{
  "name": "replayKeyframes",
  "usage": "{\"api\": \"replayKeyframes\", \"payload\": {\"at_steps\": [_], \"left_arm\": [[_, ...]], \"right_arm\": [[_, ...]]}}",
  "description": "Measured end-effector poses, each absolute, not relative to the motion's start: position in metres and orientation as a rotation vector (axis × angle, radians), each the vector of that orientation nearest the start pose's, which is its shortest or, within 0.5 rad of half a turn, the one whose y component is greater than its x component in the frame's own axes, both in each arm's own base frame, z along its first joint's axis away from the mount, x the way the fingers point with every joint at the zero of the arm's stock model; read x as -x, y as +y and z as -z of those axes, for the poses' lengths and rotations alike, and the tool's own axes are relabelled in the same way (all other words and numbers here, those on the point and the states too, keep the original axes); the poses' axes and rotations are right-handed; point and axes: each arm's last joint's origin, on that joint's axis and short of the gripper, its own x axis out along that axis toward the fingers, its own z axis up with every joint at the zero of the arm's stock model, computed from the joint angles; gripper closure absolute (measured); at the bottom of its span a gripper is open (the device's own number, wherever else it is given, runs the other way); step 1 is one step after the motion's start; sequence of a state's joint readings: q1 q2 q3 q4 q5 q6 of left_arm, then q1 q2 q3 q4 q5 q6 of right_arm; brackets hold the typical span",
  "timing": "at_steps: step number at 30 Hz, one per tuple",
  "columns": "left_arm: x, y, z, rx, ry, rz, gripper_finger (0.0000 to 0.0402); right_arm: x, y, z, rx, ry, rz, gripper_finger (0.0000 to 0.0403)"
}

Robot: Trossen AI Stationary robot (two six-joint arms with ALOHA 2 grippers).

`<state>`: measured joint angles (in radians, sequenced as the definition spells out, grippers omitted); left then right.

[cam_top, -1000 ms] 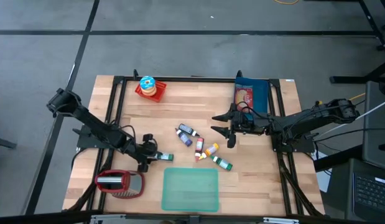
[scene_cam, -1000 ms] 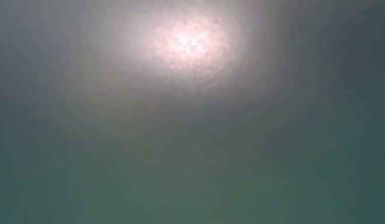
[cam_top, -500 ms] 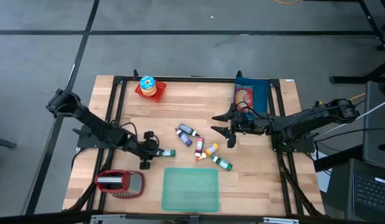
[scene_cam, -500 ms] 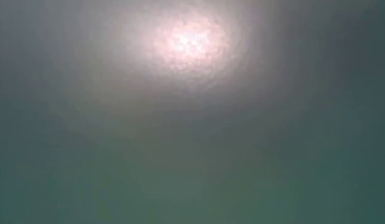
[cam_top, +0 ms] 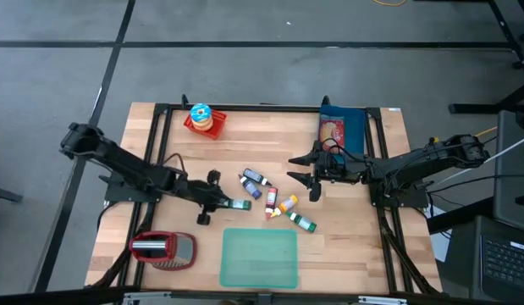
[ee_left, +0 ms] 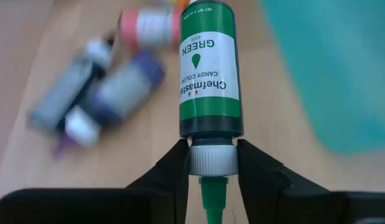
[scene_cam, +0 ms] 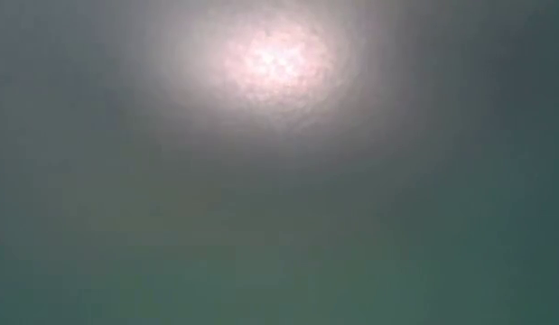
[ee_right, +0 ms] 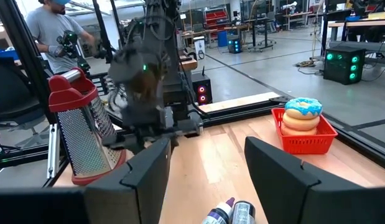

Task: Pick & Place Food Item
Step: Put the left green food coloring bottle into the green bin

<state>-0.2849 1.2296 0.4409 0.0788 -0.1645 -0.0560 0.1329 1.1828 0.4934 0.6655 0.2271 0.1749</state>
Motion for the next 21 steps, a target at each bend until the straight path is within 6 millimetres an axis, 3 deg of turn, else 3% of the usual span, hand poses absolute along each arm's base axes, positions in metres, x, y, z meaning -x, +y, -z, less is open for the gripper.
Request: {"api": "replayKeyframes", "payload": {"at_steps": [5,12,21], "left_arm": [[-0.234,-0.055,-0.194,-0.200,0.616,0.296,0.0303],[-0.257,-0.057,-0.239,-0.411,0.666,0.434,0.0303],[-0.289,-0.084,-0.241,-0.526,0.624,0.787,0.0303]], "right_arm": [[-0.242,0.026,-0.236,-0.170,0.016,0.096,0.0192],[-0.242,0.026,-0.236,-0.170,0.016,0.096,0.0192],[-0.242,0.026,-0.235,-0.169,0.022,0.097,0.0192]]}}
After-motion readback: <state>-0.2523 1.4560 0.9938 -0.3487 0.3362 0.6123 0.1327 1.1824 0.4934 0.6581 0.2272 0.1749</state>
